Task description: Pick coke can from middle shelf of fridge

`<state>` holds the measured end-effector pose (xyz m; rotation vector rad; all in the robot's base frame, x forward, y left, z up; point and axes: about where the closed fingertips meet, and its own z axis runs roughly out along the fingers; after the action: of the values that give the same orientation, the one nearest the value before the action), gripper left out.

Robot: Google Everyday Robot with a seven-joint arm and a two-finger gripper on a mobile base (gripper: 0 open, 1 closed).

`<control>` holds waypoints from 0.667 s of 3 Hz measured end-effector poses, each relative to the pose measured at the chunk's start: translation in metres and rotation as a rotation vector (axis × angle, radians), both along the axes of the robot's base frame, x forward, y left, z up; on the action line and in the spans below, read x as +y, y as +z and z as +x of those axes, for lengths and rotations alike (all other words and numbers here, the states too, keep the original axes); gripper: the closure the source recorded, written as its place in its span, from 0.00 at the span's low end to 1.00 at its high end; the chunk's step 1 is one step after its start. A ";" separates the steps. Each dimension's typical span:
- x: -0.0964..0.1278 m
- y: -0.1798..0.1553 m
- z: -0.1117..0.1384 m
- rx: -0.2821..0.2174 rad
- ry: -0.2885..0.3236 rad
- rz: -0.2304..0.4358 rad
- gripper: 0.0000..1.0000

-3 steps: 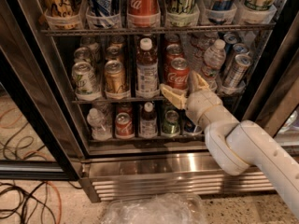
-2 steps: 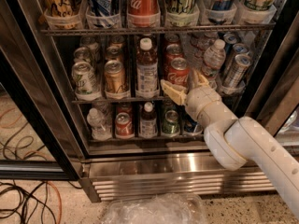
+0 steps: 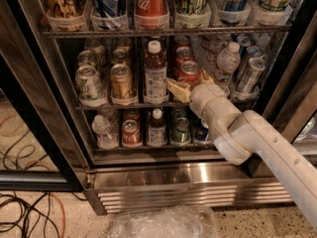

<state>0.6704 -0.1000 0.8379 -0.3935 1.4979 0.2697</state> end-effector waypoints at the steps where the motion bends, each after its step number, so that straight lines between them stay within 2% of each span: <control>1: 0.000 0.000 0.000 0.000 0.000 0.000 0.47; 2: 0.000 0.000 0.000 0.000 0.000 0.000 0.70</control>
Offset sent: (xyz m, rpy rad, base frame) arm 0.0000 0.0000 0.0000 0.0000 0.0000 0.0000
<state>0.6704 -0.1000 0.8380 -0.3935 1.4978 0.2698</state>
